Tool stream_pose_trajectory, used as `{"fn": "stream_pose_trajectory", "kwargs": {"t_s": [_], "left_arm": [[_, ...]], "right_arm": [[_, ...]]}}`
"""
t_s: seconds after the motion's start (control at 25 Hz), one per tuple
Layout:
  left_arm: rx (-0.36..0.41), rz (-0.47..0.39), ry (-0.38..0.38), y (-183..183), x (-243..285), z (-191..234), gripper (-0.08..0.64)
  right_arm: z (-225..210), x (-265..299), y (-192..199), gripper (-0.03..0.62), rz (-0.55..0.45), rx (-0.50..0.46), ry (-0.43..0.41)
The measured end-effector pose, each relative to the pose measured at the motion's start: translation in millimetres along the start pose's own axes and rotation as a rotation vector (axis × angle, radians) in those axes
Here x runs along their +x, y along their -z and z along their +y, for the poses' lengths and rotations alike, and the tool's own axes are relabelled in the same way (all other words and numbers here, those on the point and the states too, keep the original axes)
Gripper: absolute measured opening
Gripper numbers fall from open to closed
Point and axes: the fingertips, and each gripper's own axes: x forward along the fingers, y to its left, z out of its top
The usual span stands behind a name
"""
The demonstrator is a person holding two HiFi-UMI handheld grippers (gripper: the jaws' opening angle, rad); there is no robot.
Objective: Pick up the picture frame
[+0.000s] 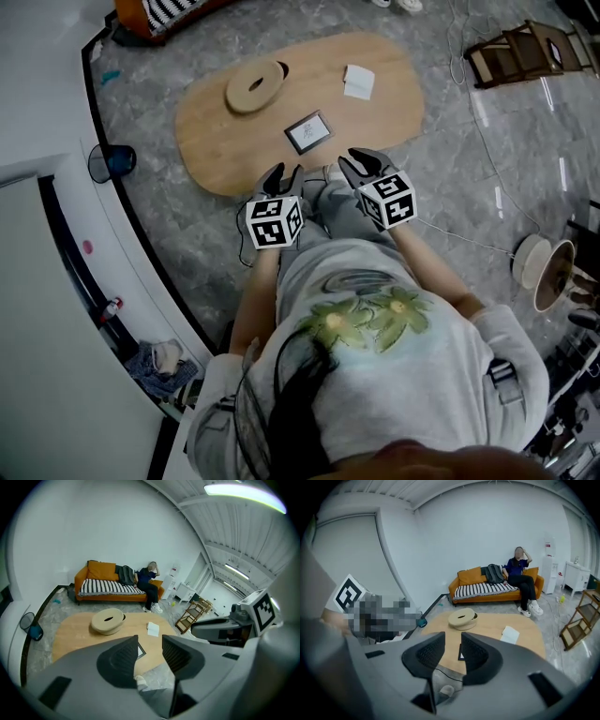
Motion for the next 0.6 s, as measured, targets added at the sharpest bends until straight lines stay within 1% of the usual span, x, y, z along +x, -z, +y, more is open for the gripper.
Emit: {"fn": "stream_pose_trajectory", "kwargs": {"t_s": [0.28, 0.44, 0.6], "left_arm": [[-0.071, 0.04, -0.071, 0, 32, 10, 0.169], [-0.109, 0.036, -0.091, -2, 49, 7, 0.179], [-0.167, 0.032, -0.136, 4, 66, 6, 0.184]], "right_arm": [[-31, 30, -6, 0.1, 0.065, -0.028, -0.061], [-46, 48, -4, 0.107, 0.097, -0.03, -0.105], [-61, 63, 3, 0.107, 0.136, -0.037, -0.144]]}}
